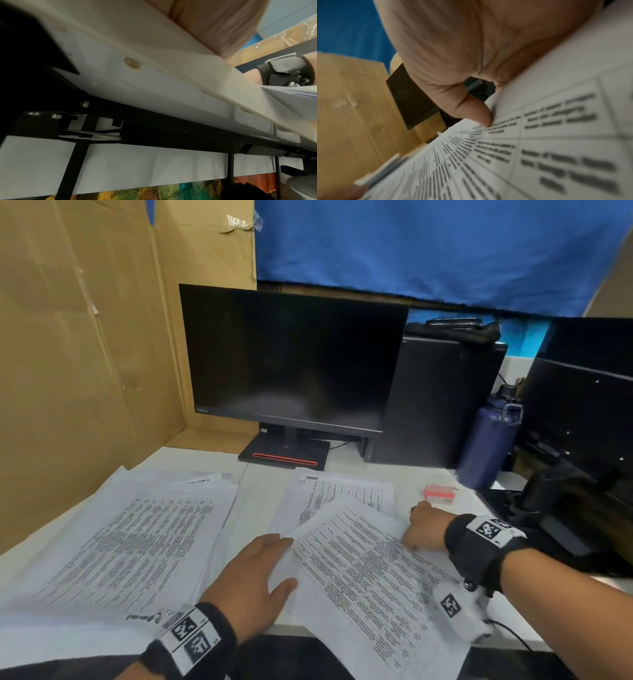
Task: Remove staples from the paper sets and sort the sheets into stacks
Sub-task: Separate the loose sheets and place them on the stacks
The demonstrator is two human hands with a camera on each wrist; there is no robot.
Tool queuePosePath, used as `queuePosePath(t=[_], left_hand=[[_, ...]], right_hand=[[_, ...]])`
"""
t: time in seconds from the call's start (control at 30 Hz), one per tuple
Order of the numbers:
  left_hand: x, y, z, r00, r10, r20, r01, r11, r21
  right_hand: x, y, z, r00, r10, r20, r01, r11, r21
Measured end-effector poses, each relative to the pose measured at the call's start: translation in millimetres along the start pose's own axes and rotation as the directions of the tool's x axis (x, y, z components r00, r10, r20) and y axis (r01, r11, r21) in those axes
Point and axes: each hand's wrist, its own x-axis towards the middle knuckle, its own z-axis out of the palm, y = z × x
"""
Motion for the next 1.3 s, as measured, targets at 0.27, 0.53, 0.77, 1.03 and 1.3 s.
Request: queuePosePath(t=[0.27, 0.53, 0.77, 1.03, 1.3], left_hand=[[-9, 31, -33, 0.976, -0.074, -0.205, 0.051, 0.992, -0.115], [5, 94, -67, 0.958, -0.285, 0.031, 0.140, 0.371, -0.918], [24, 130, -102, 0.891, -0.280, -0.358, -0.123, 0.608, -0.784], [31, 134, -81, 0.915, -0.233, -0.330, -0.091, 0.677, -0.730], [36, 120, -53, 0.899, -0.382, -0.213, 0.023, 0.527, -0.850]], right_hand=[[-22, 37, -6, 0.970, -0.198, -0.141, 0.229, 0.939, 0.256], [-60, 40, 1, 0.852, -0.284, -0.441, 0.524, 0.438, 0.730], [-89, 7, 13, 0.584, -0.168, -0.794, 0.790, 0.343, 0.508], [-76, -1, 46, 0.609, -0.102, -0.787, 0.741, 0.427, 0.518], [-66, -3, 50, 0.626, -0.017, -0.780, 0.742, 0.320, 0.589]])
